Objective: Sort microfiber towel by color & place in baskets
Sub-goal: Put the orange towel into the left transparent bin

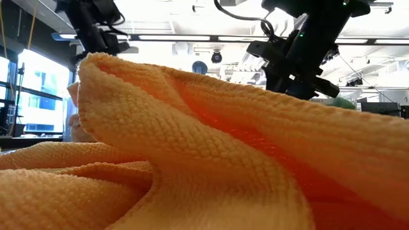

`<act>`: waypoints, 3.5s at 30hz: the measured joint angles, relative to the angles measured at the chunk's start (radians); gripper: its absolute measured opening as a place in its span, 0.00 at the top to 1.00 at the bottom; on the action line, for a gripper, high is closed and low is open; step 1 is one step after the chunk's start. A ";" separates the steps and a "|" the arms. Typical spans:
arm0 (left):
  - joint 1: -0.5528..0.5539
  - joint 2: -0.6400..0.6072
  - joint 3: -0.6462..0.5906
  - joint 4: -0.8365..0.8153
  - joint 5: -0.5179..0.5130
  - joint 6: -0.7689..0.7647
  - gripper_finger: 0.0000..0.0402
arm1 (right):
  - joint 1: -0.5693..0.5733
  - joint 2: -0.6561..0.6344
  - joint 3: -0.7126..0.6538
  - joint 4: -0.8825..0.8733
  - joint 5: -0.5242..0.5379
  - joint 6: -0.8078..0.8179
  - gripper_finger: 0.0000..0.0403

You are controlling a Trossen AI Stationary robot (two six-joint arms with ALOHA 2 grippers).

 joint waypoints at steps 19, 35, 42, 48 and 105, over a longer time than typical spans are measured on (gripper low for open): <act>0.000 0.142 0.000 -0.001 0.051 0.047 0.59 | 0.076 0.000 0.000 -0.028 0.012 0.076 0.67; -0.190 -0.018 0.000 0.035 0.211 0.022 0.58 | 0.232 -0.058 -0.007 -0.313 0.094 0.236 0.83; -0.497 -0.041 0.001 0.144 0.069 -0.069 0.64 | 0.351 -0.058 -0.047 -0.321 0.083 0.341 0.97; -0.716 -0.025 0.001 0.170 -0.020 -0.174 0.69 | 0.448 -0.058 -0.048 -0.332 0.082 0.367 0.99; -1.376 1.055 0.485 0.212 0.108 0.310 0.57 | 0.687 -0.276 -0.049 -0.545 0.098 0.341 1.00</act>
